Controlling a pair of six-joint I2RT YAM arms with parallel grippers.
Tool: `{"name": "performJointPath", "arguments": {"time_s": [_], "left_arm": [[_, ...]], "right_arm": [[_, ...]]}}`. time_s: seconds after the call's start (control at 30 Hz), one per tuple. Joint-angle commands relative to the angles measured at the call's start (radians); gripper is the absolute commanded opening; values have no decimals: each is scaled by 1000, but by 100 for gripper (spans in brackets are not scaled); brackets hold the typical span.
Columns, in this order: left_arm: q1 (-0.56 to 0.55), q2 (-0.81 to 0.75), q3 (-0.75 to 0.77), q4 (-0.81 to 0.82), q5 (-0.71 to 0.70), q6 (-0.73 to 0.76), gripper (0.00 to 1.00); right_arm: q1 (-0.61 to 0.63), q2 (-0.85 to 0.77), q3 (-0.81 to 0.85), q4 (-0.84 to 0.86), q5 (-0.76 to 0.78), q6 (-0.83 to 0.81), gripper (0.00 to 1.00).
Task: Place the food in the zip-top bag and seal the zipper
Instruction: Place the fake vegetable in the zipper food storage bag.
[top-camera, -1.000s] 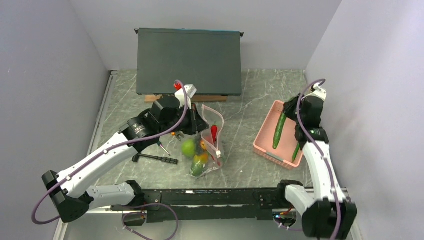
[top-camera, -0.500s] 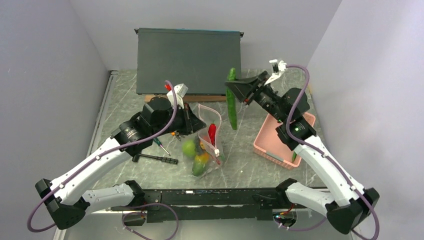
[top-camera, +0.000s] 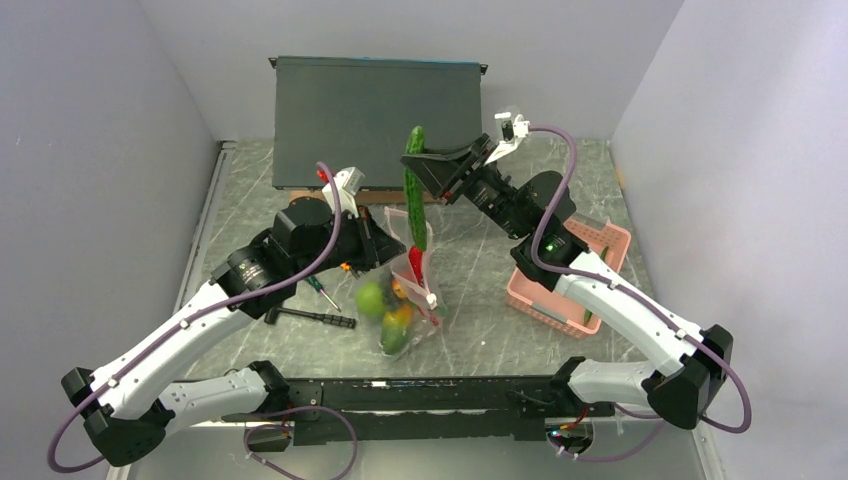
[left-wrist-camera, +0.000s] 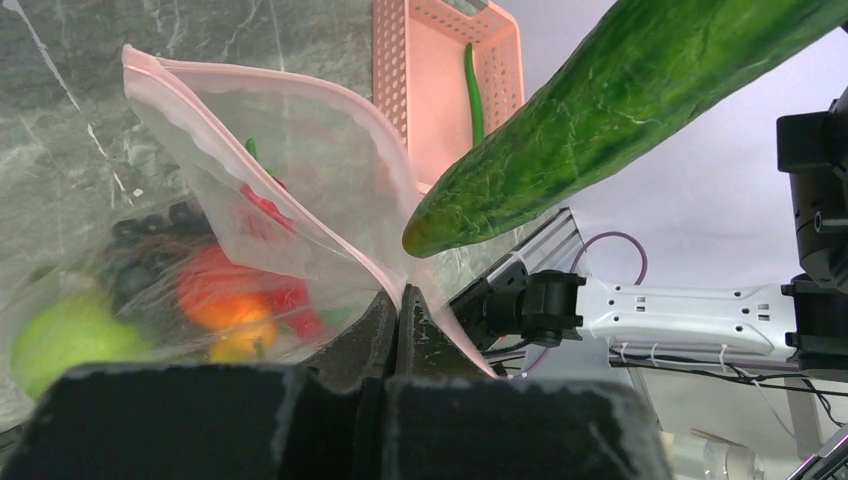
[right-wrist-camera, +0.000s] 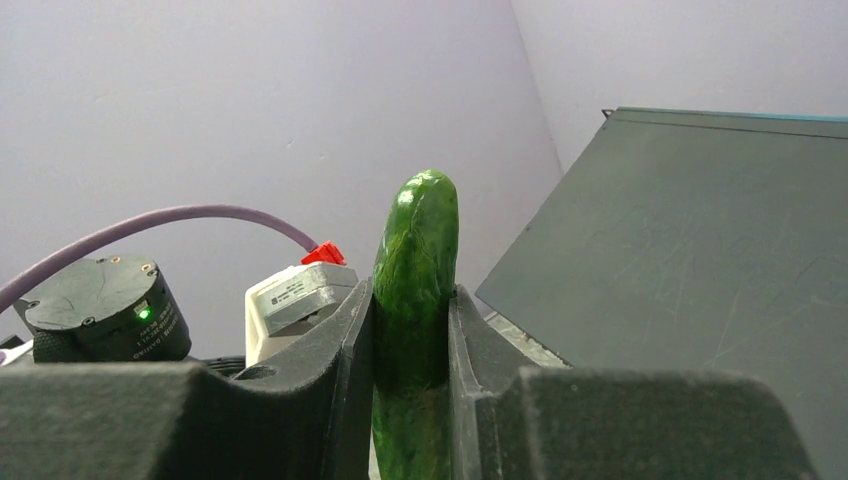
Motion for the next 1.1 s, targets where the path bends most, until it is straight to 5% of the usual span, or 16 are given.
{"name": "performJointPath", "arguments": {"time_s": [0.0, 0.23, 0.57, 0.9, 1.07], "left_arm": [[4, -22, 18, 59, -12, -12, 0], [5, -24, 3, 80, -15, -25, 0], [5, -29, 5, 93, -32, -35, 0], [4, -41, -20, 148, -30, -77, 0], [5, -55, -34, 153, -41, -82, 0]], "right_arm": [[15, -19, 49, 72, 42, -20, 0], [22, -48, 37, 45, 46, -28, 0], [108, -151, -227, 100, 91, 25, 1], [178, -198, -420, 163, 226, 81, 31], [180, -224, -418, 56, 270, 88, 47]]}}
